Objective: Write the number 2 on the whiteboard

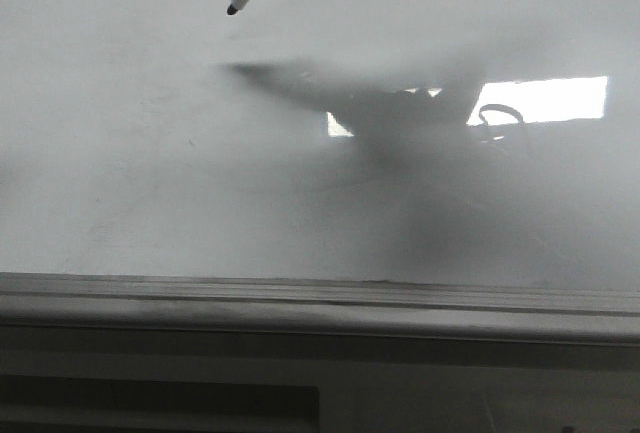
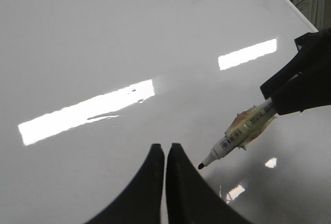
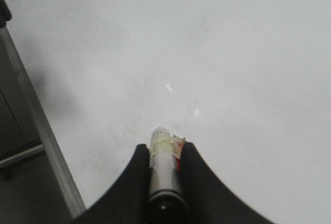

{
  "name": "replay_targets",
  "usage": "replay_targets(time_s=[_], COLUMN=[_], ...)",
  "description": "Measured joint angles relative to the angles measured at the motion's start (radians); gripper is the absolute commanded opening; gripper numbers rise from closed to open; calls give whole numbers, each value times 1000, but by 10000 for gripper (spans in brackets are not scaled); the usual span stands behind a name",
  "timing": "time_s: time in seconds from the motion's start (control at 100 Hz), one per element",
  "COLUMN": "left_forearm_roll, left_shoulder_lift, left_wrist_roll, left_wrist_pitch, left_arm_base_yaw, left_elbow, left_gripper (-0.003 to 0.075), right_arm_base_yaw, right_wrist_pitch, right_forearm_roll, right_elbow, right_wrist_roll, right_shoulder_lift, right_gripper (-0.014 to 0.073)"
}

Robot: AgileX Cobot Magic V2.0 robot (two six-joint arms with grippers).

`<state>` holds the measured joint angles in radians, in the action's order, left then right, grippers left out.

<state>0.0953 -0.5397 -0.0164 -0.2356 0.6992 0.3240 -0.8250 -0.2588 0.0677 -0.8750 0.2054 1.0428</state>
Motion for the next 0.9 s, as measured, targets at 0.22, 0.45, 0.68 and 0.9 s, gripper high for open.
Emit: replay_targets(time_s=[0.22,0.45,0.68,0.9], left_forearm_roll=[0,0,0,0], left_shoulder_lift=[0,0,0,0], left_wrist_roll=[0,0,0,0], left_wrist_pitch=[-1,-2,-2,-2], left_arm_base_yaw=[0,0,0,0], left_elbow=[0,0,0,0], left_gripper=[-20,-20,-20,-20], right_arm_base_yaw=[21,65,116,121], right_wrist_pitch=[0,-2,-101,-244], right_forearm_roll=[0,-3,-54,-53], right_elbow=[0,-29,-91,-81], right_wrist_roll=[-6,-8,-10,-12], right_shoulder_lift=[32,55,32,-6], right_gripper=[-70,-70,-69,-69])
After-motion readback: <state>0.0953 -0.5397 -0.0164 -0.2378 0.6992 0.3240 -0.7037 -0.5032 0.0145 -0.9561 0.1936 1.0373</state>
